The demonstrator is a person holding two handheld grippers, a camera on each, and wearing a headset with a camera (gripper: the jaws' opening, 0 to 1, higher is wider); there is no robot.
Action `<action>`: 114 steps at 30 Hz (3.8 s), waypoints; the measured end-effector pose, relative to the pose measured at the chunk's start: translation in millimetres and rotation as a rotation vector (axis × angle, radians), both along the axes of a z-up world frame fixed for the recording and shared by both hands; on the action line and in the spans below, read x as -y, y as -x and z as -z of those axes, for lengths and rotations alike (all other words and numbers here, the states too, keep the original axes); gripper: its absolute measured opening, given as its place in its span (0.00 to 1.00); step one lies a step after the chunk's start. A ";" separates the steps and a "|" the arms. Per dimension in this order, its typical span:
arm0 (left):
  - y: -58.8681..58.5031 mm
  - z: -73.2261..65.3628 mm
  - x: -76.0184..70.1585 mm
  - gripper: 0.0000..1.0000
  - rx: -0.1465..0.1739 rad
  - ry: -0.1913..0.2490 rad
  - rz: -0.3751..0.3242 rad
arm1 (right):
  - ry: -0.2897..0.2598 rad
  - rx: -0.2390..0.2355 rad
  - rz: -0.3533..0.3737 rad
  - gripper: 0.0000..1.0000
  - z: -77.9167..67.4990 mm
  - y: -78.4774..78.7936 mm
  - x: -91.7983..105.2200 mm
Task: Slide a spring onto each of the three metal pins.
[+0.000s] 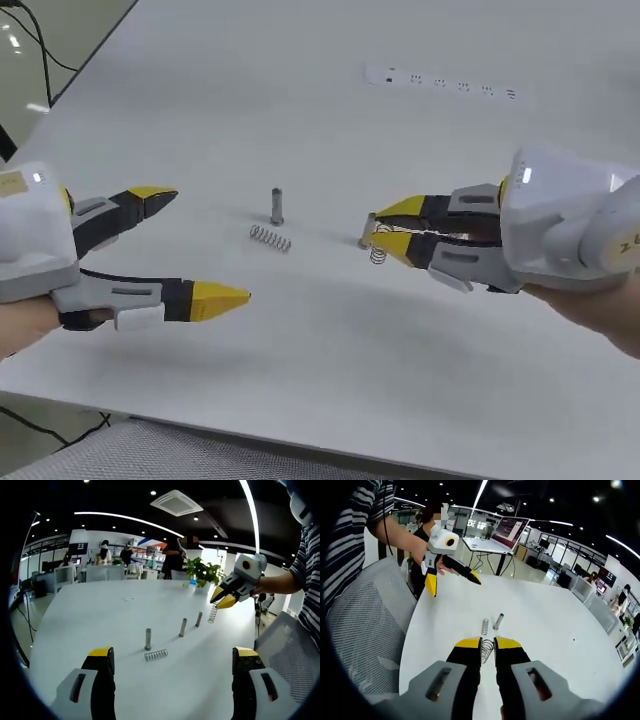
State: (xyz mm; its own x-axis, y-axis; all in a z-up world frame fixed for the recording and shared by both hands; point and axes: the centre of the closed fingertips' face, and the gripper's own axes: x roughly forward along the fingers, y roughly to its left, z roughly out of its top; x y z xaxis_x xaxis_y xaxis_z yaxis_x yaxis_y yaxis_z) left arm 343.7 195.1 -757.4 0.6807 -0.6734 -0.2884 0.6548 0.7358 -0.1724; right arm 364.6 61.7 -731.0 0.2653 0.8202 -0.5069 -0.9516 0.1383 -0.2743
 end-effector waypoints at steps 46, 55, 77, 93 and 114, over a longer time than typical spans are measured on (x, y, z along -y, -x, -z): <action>11.6 4.2 -6.8 0.97 -0.023 0.003 0.000 | -0.062 -0.043 0.231 0.11 9.8 -74.4 -0.5; 13.0 6.1 -6.2 0.97 -0.031 0.011 -0.004 | -0.071 -0.056 0.244 0.11 12.4 -76.2 -1.4; 14.0 2.7 -6.6 0.97 -0.027 0.030 -0.010 | -0.058 -0.066 0.239 0.11 20.8 -75.2 -5.2; 15.1 4.3 -6.9 0.97 -0.036 0.024 -0.012 | -0.040 -0.076 0.237 0.11 28.9 -74.9 -3.5; 16.6 5.2 -8.1 0.97 -0.043 0.025 -0.019 | 0.040 -0.111 0.241 0.11 64.8 -72.1 -2.0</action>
State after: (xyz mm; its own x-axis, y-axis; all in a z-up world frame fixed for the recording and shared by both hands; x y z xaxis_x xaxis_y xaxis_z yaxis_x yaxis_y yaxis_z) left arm 327.1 203.1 -762.6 0.6808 -0.6679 -0.3007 0.6327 0.7431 -0.2180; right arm 436.7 63.7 -795.7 0.3910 0.7190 -0.5746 -0.9173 0.3554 -0.1795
